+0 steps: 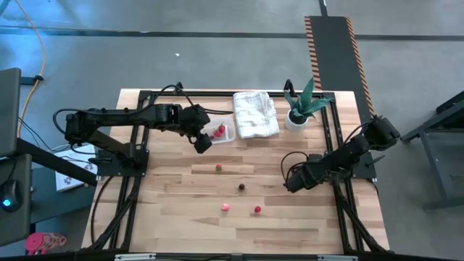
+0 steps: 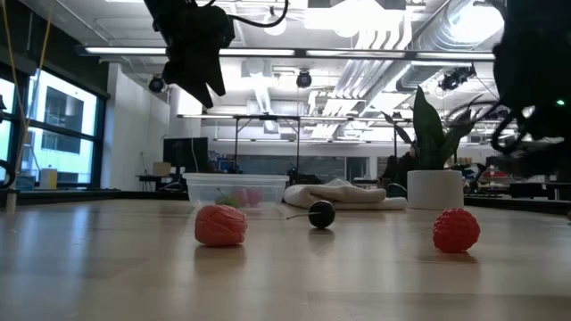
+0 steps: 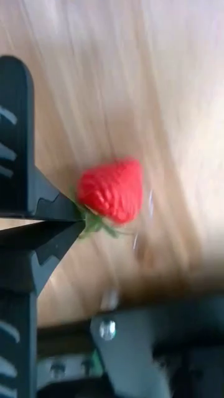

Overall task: Pick and placing Produce into tupperware
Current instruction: Put the red strawberry into the transparent bin

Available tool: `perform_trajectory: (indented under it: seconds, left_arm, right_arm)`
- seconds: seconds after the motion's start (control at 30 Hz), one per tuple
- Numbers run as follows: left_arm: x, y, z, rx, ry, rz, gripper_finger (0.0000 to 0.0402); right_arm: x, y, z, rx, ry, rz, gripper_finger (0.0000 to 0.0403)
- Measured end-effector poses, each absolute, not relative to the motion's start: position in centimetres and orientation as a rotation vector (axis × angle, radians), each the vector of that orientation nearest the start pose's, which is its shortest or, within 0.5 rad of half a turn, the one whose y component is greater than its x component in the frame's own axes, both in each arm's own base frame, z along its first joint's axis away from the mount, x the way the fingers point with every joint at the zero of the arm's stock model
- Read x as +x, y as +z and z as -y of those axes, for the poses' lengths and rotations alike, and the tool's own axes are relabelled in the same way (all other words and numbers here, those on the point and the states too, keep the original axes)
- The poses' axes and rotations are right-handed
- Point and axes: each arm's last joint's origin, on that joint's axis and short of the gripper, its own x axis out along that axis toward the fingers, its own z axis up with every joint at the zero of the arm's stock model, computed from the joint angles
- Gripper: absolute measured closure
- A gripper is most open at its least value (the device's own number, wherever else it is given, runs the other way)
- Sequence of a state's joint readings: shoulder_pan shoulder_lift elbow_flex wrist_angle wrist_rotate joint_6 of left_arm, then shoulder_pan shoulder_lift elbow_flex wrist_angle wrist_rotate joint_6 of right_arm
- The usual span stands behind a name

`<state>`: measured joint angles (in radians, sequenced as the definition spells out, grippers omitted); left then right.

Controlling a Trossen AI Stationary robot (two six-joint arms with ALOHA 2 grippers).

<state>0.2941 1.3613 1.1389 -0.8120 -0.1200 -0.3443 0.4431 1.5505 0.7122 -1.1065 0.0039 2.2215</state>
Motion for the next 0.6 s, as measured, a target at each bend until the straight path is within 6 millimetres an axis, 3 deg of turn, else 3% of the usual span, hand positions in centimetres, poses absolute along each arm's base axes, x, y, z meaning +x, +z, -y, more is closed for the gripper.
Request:
perform_trajectory:
  seconds: [0.2, 0.4, 0.6]
  left_arm:
    - [25.4, 28.3, -8.1, -0.399, 0.552, -0.964, 0.0119]
    - [25.4, 28.3, -8.1, -0.401, 0.553, -0.964, 0.0119]
    - [25.4, 28.3, -8.1, -0.402, 0.552, -0.964, 0.0119]
  right_arm:
    - [18.4, 15.0, -8.4, 1.037, -1.623, -1.090, 0.0403]
    - [19.4, 17.5, -8.8, 0.919, -1.545, -1.152, 0.0402]
    - [19.3, 16.7, -9.1, 0.998, -1.501, -1.204, 0.0382]
